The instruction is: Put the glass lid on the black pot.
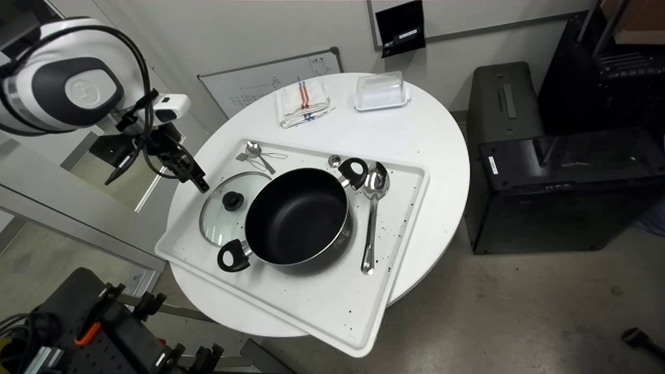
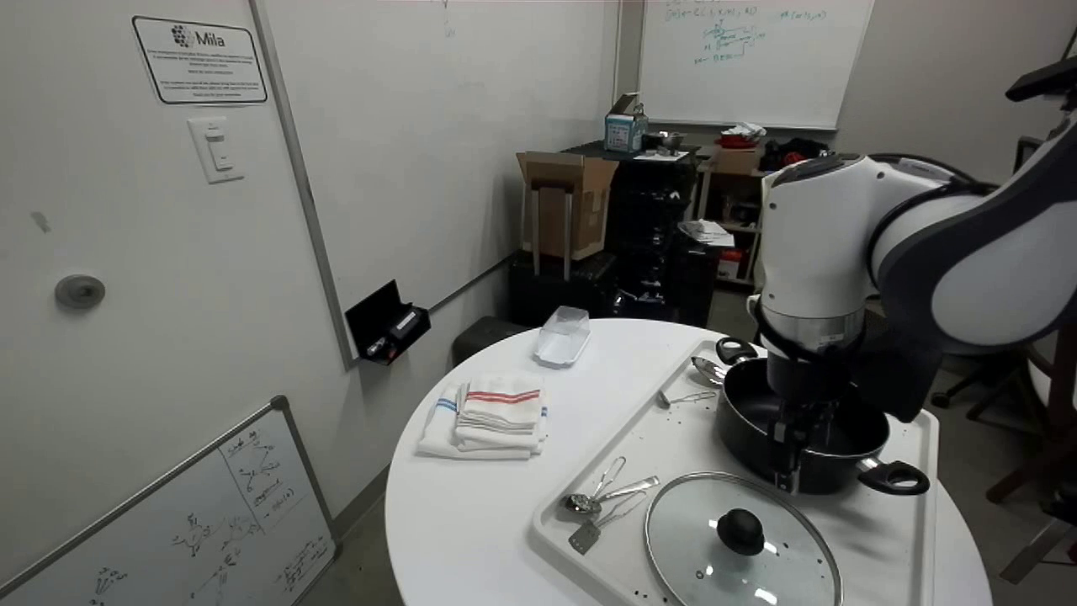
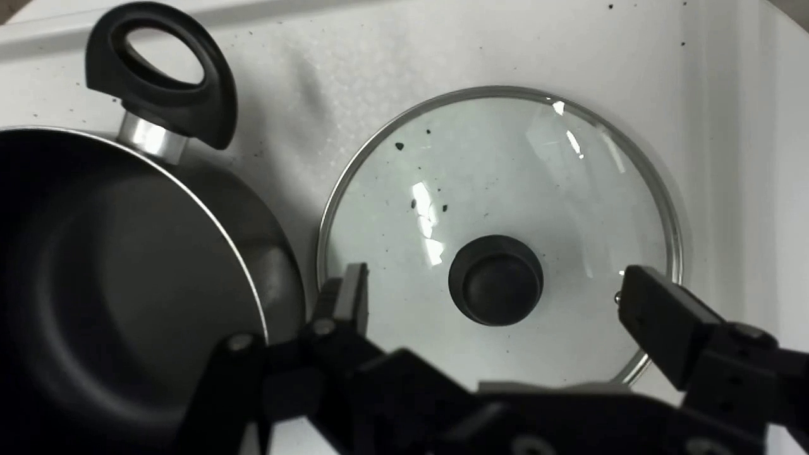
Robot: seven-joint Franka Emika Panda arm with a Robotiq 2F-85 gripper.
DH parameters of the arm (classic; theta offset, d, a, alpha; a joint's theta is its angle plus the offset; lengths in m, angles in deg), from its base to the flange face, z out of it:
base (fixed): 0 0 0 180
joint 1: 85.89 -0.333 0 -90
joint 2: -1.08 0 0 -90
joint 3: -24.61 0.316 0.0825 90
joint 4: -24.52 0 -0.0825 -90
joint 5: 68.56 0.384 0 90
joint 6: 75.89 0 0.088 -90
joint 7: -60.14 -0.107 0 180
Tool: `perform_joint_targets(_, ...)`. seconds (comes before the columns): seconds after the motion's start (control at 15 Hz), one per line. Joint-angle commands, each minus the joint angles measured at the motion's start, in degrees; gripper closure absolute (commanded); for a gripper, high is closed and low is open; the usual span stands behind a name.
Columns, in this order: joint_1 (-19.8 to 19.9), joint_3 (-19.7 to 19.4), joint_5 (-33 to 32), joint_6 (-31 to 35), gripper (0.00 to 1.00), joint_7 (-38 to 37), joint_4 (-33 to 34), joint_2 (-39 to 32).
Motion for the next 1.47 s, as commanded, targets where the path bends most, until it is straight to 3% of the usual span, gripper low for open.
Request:
perform_joint_targets(0.0,-2.94,-2.44,-0.28,2.01,0.00,-0.63,5.23,-6.95)
perform_joint_targets(0.6,-7.70,-5.09,0.72,9.62,0.00,0.05,12.34,-18.06)
perform_joint_targets(1.27,-8.57,-5.82,1.53,9.87,0.00,0.54,17.28,-23.33)
perform_joint_targets(1.4,-8.50,-5.76,1.58,9.98,0.10,0.63,16.67,-22.95)
